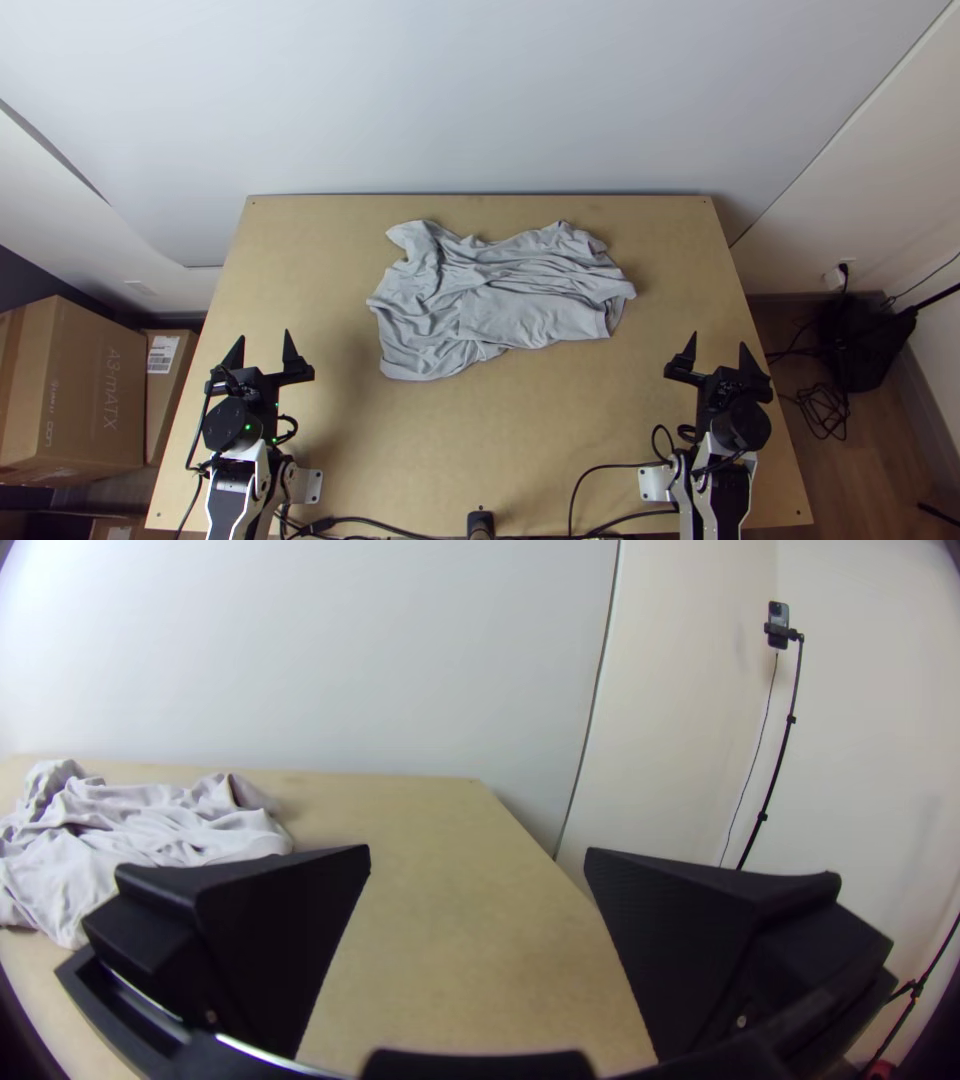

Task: Fold the t-shirt

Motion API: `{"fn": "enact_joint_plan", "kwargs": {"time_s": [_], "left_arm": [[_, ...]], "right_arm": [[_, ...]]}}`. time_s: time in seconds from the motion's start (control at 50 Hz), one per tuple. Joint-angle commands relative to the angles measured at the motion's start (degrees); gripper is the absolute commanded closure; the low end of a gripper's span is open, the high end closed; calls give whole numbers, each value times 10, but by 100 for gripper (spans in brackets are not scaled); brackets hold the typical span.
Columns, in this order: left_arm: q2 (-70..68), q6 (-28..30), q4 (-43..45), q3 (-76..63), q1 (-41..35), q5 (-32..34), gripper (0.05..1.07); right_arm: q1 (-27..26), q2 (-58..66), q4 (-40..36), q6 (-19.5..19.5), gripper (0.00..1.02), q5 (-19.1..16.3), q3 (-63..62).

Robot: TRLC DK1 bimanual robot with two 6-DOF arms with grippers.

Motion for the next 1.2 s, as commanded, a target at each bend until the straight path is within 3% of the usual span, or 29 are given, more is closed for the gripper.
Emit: {"fn": "enact_joint_plan", "kwargs": {"time_s": [0.0,0.48,0.6,0.88,0.96,1.18], "left_arm": [[-3,0,-4,-26,4,-1,10],[-3,0,-4,-26,4,-1,10],[-3,0,-4,-26,5,-1,10],[0,-1,-6,-26,42,0,10],[9,25,-2,-26,42,27,10],[19,37,-2,-27,65,38,10]], "right_arm": [[-3,-2,5,-6,3,4,-6],[-3,-2,5,-6,3,4,-6],[16,-2,-3,68,3,4,-5],[22,-2,-4,67,3,4,-5],[31,-3,-3,63,3,4,-5],[25,-4,40,54,3,5,-6]]}}
